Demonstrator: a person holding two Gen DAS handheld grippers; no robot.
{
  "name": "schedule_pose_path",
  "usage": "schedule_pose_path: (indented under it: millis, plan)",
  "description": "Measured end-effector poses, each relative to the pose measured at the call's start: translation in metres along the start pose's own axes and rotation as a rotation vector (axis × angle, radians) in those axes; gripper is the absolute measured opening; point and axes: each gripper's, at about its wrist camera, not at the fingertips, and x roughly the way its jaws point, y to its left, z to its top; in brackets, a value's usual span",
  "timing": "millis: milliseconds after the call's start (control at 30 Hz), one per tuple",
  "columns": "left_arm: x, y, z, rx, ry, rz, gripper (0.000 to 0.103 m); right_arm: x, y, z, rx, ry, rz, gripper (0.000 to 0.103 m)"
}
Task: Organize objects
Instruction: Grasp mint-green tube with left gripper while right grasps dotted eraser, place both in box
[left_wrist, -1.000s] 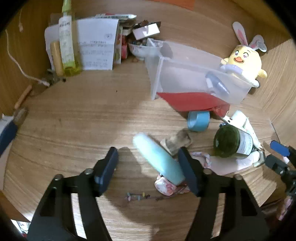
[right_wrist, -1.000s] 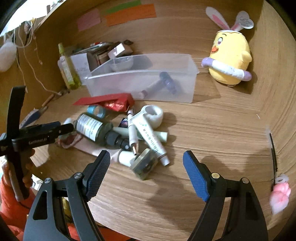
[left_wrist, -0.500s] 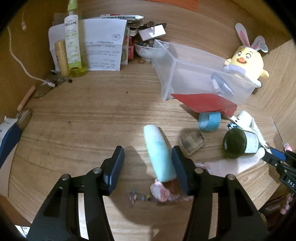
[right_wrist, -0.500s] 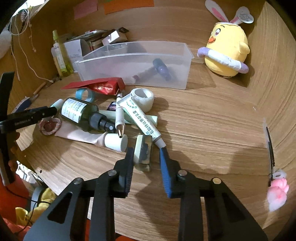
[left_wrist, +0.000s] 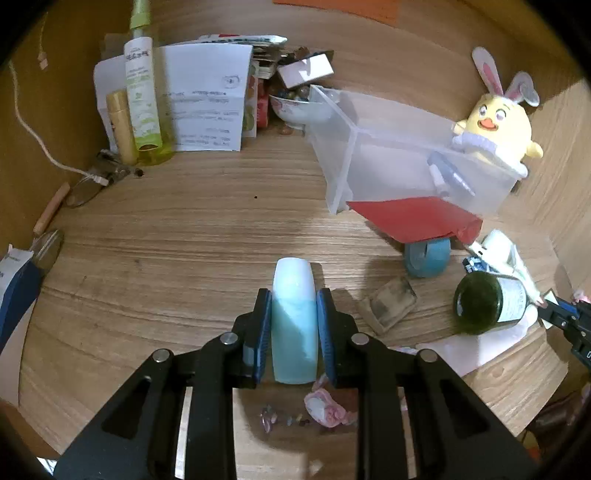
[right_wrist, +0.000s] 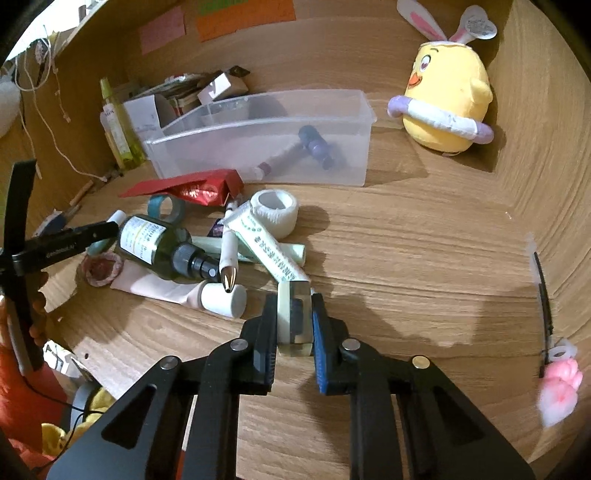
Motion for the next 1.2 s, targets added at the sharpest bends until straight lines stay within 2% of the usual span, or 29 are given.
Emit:
schedule_pose_path:
  millis: [333, 700, 967, 1200]
  plan:
    - [-0.036, -0.008, 0.021, -0.010, -0.114, -0.033, 0.024, -0.025, -0.008, 0.028, 0.009, -0.097, -0.003, 0.015]
    - [-0.057, -0.041, 0.068, 0.024, -0.232, -0.109, 0.024, -0.031, -0.008, 0.099, -0.021, -0.233, 0.001, 0.015]
    - [-0.047, -0.060, 0.106, 0.048, -0.244, -0.141, 0.024, -0.019, -0.004, 0.151, -0.053, -0.273, 0.009, 0.015]
    - [-0.019, -0.076, 0.131, 0.081, -0.191, -0.147, 0.024, 0.021, -0.009, 0.178, -0.068, -0.204, -0.006, 0.015]
